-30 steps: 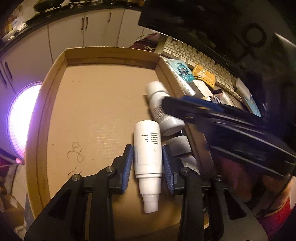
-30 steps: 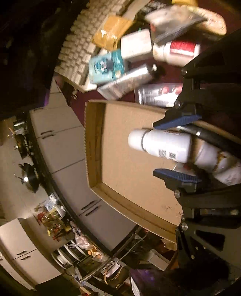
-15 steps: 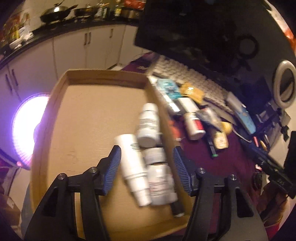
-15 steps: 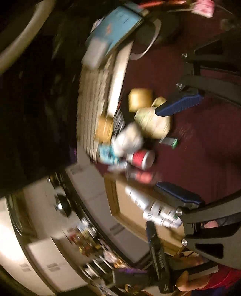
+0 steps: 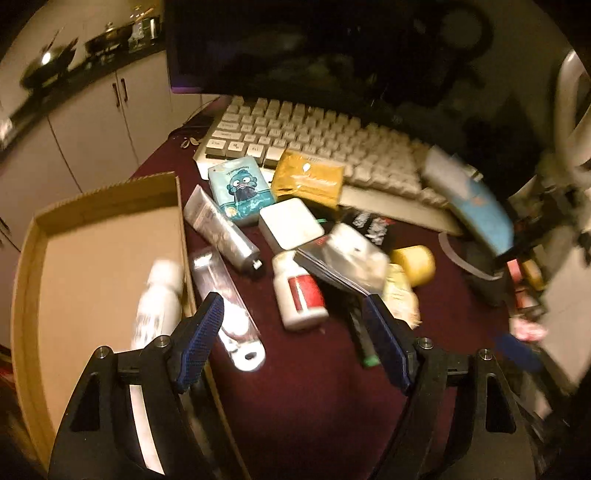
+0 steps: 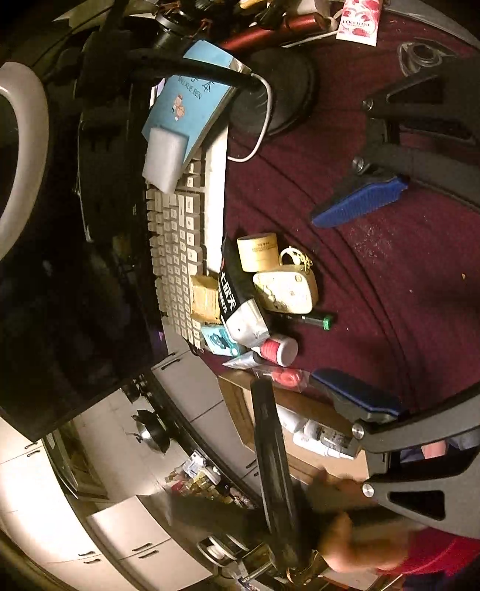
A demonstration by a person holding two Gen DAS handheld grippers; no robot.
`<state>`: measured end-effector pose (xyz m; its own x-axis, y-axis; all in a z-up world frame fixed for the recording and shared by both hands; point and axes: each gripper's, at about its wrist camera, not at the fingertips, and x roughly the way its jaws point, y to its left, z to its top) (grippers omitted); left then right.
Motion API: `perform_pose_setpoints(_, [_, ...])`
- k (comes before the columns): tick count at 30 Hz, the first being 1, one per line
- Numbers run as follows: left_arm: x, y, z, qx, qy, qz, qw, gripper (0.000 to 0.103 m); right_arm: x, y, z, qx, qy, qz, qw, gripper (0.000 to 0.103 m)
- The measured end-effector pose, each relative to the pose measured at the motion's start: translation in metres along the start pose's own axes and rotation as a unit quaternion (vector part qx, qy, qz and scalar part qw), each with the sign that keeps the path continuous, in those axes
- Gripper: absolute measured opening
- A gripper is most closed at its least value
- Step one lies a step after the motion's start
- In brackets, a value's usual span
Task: Organize objects
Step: 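Grasp the red-label pill bottle with the left gripper while the right grasps the yellow cartoon tin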
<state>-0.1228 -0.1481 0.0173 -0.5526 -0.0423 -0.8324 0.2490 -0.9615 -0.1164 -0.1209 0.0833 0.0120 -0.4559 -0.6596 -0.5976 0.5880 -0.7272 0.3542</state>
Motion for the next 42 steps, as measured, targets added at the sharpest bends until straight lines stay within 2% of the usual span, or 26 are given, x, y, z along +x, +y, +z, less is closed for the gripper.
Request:
perform_pose_setpoints(4, [0.03,-0.01,0.011,0.024,0.026,0.03,0.9989,0.075,-0.001,0.002,0.0,-0.003,-0.003,0.001,1.0,0.079])
perform_pose_setpoints(5, [0.037,-0.011,0.014,0.025,0.032,0.033,0.9986,0.071,-0.001,0.002,0.0,-0.002,-0.002,0.002,1.0,0.079])
perform_pose_setpoints(9, [0.06,-0.009,0.014,0.025,0.061,0.034,0.9973,0.039,-0.001,0.0,-0.001,0.0,-0.004,0.001,1.0,0.079])
perform_pose_setpoints(11, [0.066,-0.01,0.011,0.028,0.069,0.036,0.9966,0.035,0.001,-0.001,-0.001,0.003,-0.001,0.001,1.0,0.079])
perform_pose_setpoints(15, [0.055,-0.016,-0.004,0.035,0.071,0.006,0.9968,0.034,0.0,-0.002,-0.001,0.002,-0.003,-0.002,1.0,0.079])
perform_pose_setpoints(16, [0.047,-0.021,-0.015,0.043,0.069,-0.009,0.9966,0.034,0.0,-0.002,-0.001,0.0,-0.004,-0.003,1.0,0.079])
perform_pose_setpoints(18, [0.034,-0.03,-0.032,0.057,0.06,-0.017,0.9964,0.034,-0.002,-0.001,0.0,-0.004,-0.006,-0.007,1.0,0.079])
perform_pose_setpoints(21, [0.014,-0.037,-0.071,0.072,0.054,-0.043,0.9951,0.034,0.001,-0.004,0.001,-0.015,-0.01,-0.03,0.999,0.079])
perform_pose_setpoints(22, [0.01,-0.038,-0.083,0.072,0.055,-0.056,0.9943,0.034,0.004,-0.006,0.001,-0.019,-0.006,-0.039,0.999,0.079])
perform_pose_setpoints(25, [-0.005,-0.037,-0.102,0.076,0.036,-0.064,0.9944,0.034,0.021,-0.005,0.004,-0.033,0.025,-0.045,0.998,0.079])
perform_pose_setpoints(28, [-0.006,-0.036,-0.104,0.078,0.033,-0.074,0.9936,0.034,0.041,0.002,0.011,-0.05,0.058,-0.022,0.997,0.075])
perform_pose_setpoints(31, [-0.005,-0.04,-0.107,0.076,0.027,-0.08,0.9936,0.034,0.066,0.013,0.021,-0.081,0.091,-0.034,0.992,0.064])
perform_pose_setpoints(34, [-0.003,-0.041,-0.105,0.074,0.025,-0.082,0.9936,0.034,0.085,0.022,0.027,-0.109,0.108,-0.046,0.987,0.062])
perform_pose_setpoints(38, [-0.004,-0.039,-0.106,0.074,0.024,-0.085,0.9934,0.034,0.116,0.014,0.028,-0.101,0.139,-0.05,0.984,0.056])
perform_pose_setpoints(42, [-0.004,-0.04,-0.106,0.077,0.023,-0.086,0.9931,0.034,0.113,0.001,0.025,-0.098,0.122,-0.06,0.986,0.05])
